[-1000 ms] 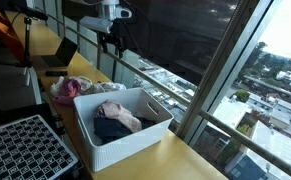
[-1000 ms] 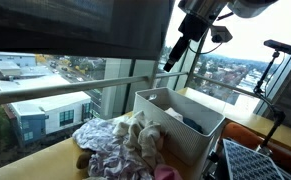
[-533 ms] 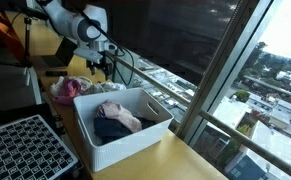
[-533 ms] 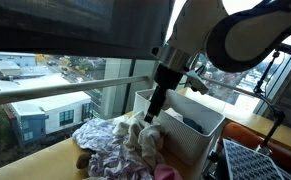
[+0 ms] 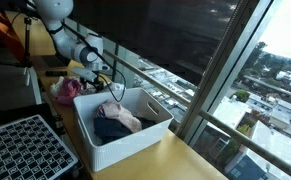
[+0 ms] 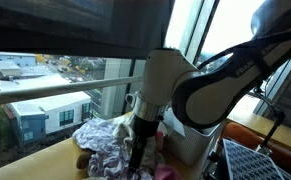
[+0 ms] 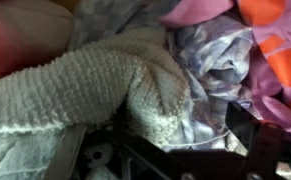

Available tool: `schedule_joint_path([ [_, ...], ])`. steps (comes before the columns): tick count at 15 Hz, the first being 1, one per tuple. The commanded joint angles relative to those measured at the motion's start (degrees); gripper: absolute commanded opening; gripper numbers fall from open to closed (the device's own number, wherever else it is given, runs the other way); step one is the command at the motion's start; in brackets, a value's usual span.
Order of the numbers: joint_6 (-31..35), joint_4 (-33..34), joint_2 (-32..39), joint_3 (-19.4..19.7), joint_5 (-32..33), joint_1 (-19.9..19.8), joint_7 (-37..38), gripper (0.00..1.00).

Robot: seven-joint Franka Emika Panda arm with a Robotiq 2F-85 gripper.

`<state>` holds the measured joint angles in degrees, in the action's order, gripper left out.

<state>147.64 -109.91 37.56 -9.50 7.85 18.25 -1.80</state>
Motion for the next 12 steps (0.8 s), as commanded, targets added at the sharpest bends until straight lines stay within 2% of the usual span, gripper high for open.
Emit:
schedule_joint_path([
  [1, -1.1, 8.5, 6.7, 0.8, 1.4, 1.9, 0.1, 1.0],
  [6, -1.9, 11.7, 9.7, 2.5, 1.0, 0.6, -0.5, 1.0],
  [7, -2.0, 11.8, 10.0, 2.9, 1.1, 0.4, -0.6, 0.96],
  [8, -2.0, 12.0, 10.3, 3.3, 1.2, 0.3, -0.5, 0.72],
  [10, -2.3, 12.1, 10.1, 3.6, 1.1, -0.1, -0.5, 0.71],
  [12, -3.0, 11.9, 9.2, 3.7, 1.0, 0.0, -0.1, 0.56],
])
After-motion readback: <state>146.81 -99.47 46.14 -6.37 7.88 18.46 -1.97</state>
